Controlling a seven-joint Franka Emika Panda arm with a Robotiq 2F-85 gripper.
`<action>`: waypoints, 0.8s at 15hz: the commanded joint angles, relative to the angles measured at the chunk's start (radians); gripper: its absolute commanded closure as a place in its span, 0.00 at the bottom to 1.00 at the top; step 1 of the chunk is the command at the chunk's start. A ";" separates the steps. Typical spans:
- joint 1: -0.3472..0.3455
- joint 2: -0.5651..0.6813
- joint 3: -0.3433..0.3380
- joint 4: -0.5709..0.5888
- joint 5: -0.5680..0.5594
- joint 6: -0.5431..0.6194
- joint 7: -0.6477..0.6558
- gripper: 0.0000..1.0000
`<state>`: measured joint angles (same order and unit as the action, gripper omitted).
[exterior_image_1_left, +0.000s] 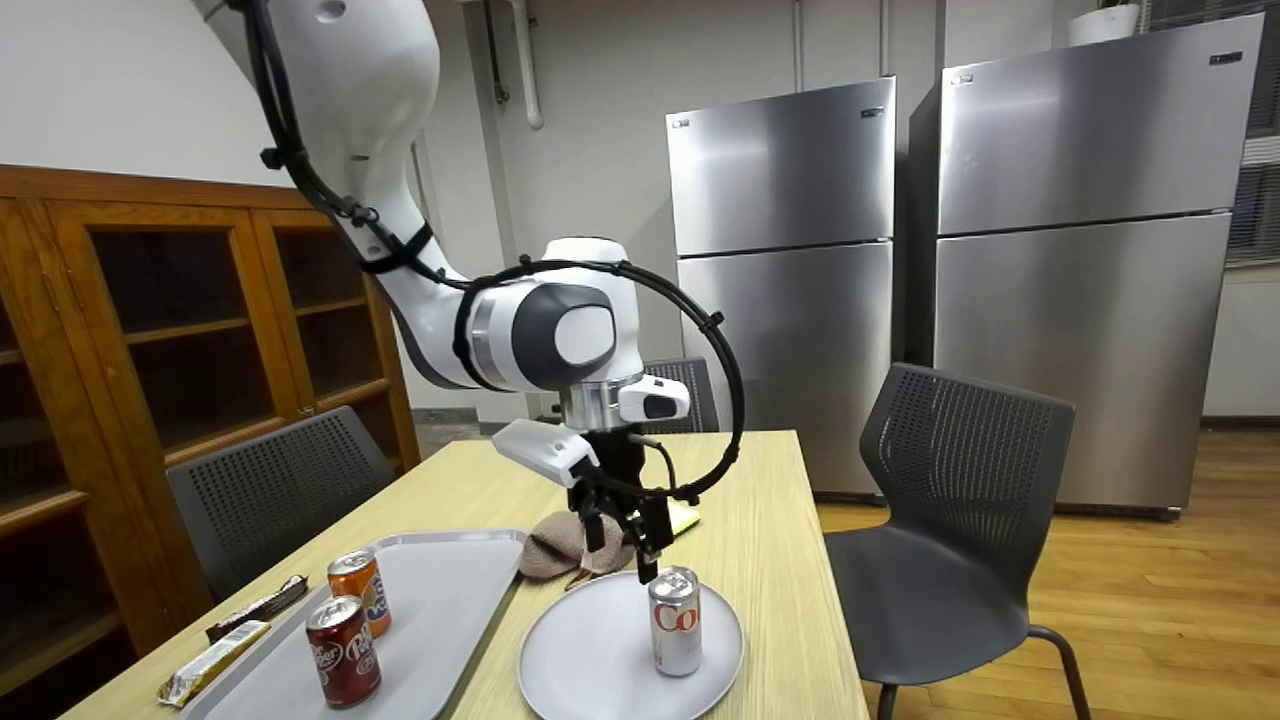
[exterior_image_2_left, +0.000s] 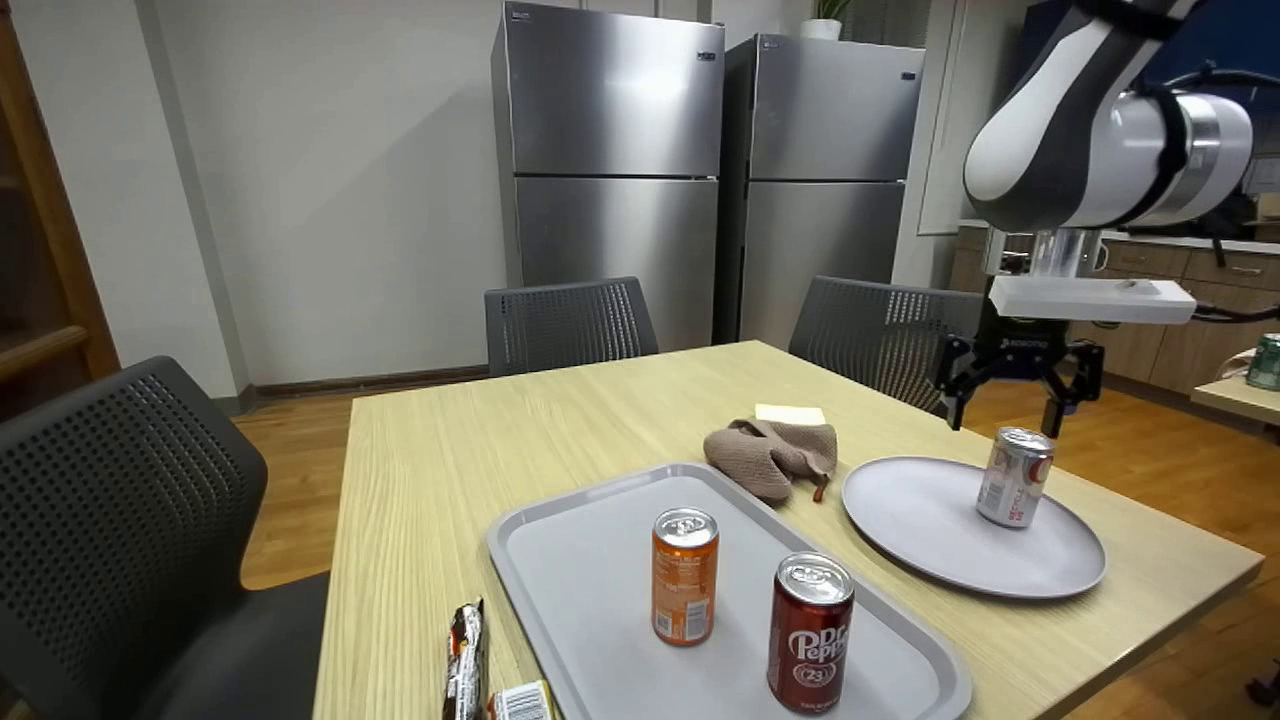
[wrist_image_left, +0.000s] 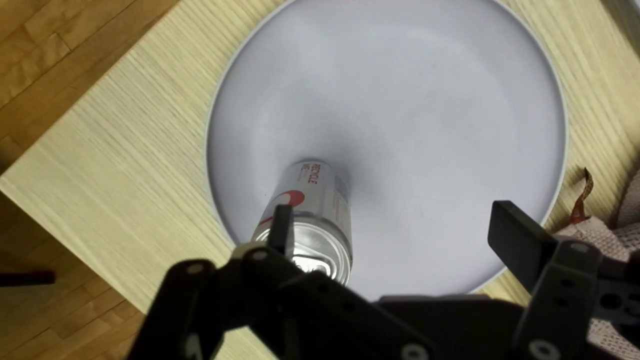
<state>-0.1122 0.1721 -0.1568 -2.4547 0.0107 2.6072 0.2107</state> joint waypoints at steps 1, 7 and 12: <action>-0.025 0.054 0.000 0.076 0.045 -0.052 -0.040 0.00; -0.046 0.082 -0.012 0.113 0.054 -0.092 -0.064 0.00; -0.048 0.089 -0.030 0.121 0.039 -0.105 -0.059 0.00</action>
<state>-0.1475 0.2488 -0.1842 -2.3655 0.0459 2.5441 0.1747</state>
